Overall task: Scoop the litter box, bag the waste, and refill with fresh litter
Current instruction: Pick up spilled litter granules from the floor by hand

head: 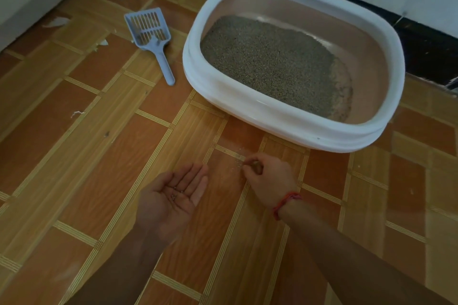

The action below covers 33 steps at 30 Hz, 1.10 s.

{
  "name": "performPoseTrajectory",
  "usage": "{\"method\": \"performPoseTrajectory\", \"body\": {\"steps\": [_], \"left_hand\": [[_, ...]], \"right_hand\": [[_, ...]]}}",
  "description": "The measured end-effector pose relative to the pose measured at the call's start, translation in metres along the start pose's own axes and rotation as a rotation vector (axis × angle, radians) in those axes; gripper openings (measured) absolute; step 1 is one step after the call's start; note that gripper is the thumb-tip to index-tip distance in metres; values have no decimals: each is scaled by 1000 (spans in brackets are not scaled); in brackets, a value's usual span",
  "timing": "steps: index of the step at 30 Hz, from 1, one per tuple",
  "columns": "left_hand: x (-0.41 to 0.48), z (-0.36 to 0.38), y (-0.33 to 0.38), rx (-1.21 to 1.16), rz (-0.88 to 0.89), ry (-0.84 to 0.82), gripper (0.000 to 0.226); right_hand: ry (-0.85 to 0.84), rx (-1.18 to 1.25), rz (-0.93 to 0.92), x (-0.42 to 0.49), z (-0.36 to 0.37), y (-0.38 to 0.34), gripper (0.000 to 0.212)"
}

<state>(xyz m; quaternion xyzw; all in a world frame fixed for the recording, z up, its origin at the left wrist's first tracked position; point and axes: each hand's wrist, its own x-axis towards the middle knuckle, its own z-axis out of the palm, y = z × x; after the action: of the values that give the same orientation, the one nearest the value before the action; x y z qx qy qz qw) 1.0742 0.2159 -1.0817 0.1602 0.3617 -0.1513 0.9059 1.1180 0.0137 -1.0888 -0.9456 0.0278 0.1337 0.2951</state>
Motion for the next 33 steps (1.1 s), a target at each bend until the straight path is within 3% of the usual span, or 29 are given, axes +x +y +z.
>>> {"method": "performPoseTrajectory", "body": {"steps": [8,11,15,25,30,33], "left_hand": [[7,0,-1,-4,4,8,40],[7,0,-2,6,-3,18,27],[10,-4,-1,-18,14,48,48],[9,2,-3,2,14,20,43],[9,0,-3,25,16,9,44],[8,0,-5,19,7,-8,45]], "right_hand": [[-26,18,-11,8,5,-3,5],[-41,-2,-5,9,6,-3,6],[-53,-55,-25,9,7,-2,9],[-101,-259,-83,12,11,-9,15],[-84,-152,-124,3,-1,-31,15],[-210,-188,-231,-16,29,-29,16]]}}
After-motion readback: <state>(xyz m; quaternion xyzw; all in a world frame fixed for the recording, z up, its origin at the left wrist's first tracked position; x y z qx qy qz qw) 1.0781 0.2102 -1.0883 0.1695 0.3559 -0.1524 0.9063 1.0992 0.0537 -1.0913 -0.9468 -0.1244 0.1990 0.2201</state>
